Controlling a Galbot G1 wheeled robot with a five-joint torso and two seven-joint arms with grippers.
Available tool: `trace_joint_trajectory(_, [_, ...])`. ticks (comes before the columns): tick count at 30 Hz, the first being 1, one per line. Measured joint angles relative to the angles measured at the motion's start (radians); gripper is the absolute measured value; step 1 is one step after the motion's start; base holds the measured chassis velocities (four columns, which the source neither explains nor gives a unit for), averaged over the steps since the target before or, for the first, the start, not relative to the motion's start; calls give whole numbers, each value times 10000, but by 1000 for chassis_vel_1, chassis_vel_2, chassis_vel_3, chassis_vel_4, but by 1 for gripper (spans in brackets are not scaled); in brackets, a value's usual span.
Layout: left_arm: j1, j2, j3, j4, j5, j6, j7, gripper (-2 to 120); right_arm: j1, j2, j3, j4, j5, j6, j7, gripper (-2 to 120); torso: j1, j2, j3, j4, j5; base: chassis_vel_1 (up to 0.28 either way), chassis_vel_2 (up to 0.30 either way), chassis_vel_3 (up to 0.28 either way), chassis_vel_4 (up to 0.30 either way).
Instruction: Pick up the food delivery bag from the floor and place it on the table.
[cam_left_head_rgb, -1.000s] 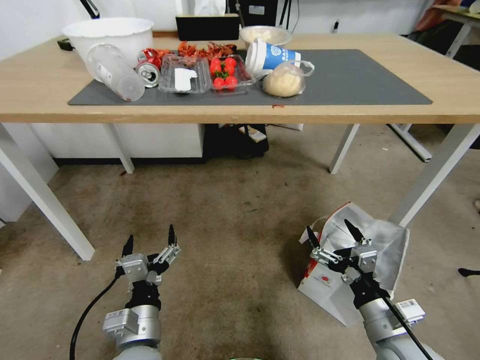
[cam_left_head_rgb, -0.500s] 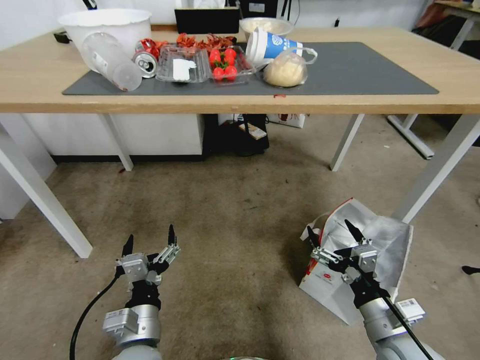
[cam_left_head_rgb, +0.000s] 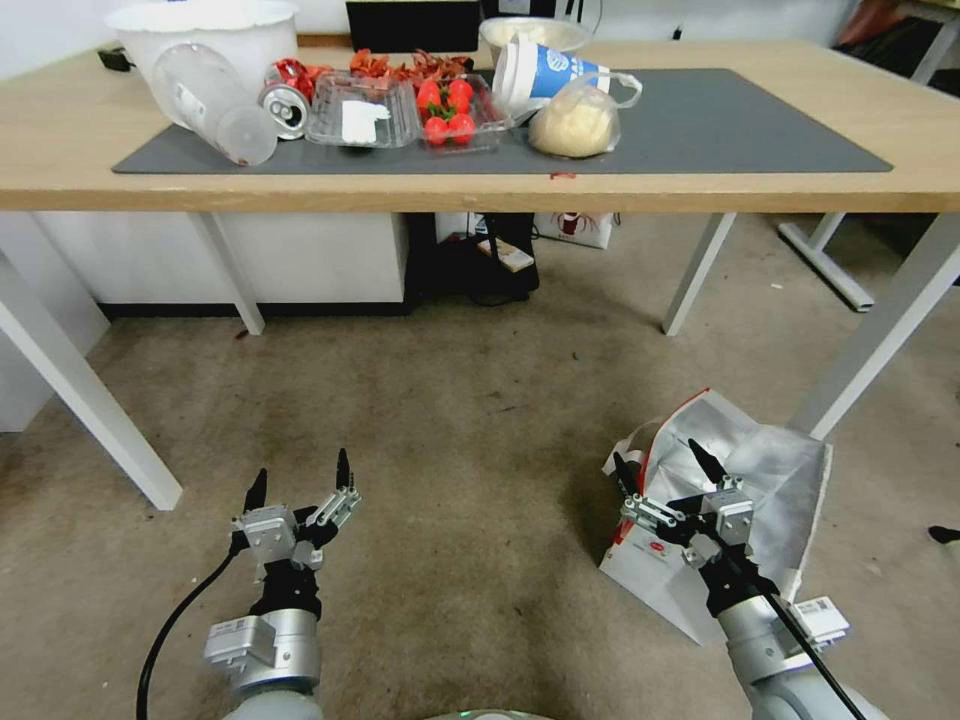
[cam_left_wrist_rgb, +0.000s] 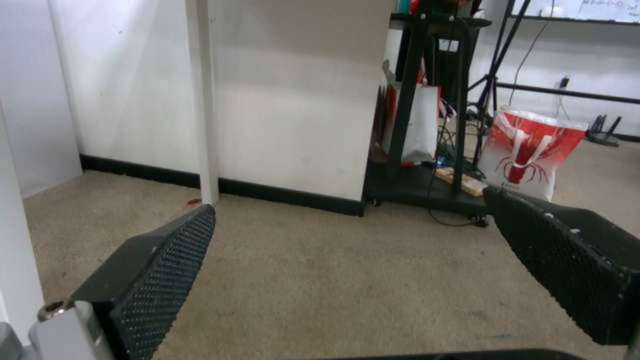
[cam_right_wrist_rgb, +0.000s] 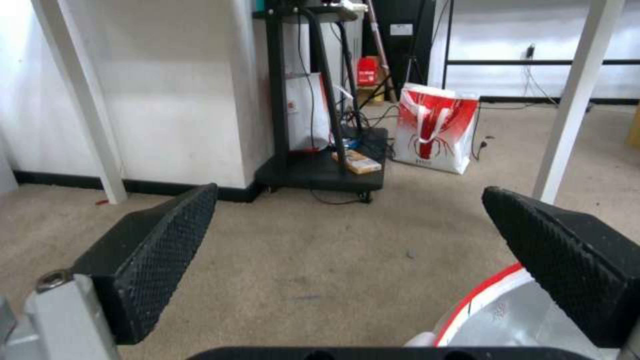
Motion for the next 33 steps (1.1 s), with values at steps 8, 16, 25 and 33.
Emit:
trace_joint_trajectory(8, [1,18,1,0,-20,-13,0,100,-2,5,1,7,-9,3,-6,100,3,36,0,0,0,0,0,0,0])
trace_joint_trajectory(16, [-43,3,-7,85,-4,-60,-35,100,0,28,-9,1,-24,10,-11,100,7,58,0,0,0,0,0,0,0])
trace_joint_trajectory(25, [44,-33,-72,174,525,-186,274,100,-2,-46,-25,42,-15,-22,17,100,12,76,-1,0,0,0,0,0,0])
trace_joint_trajectory(33, [306,175,-19,-49,506,-3,949,100,443,-617,141,594,226,-860,1928,100,14,87,-1,0,1,0,0,0,0])
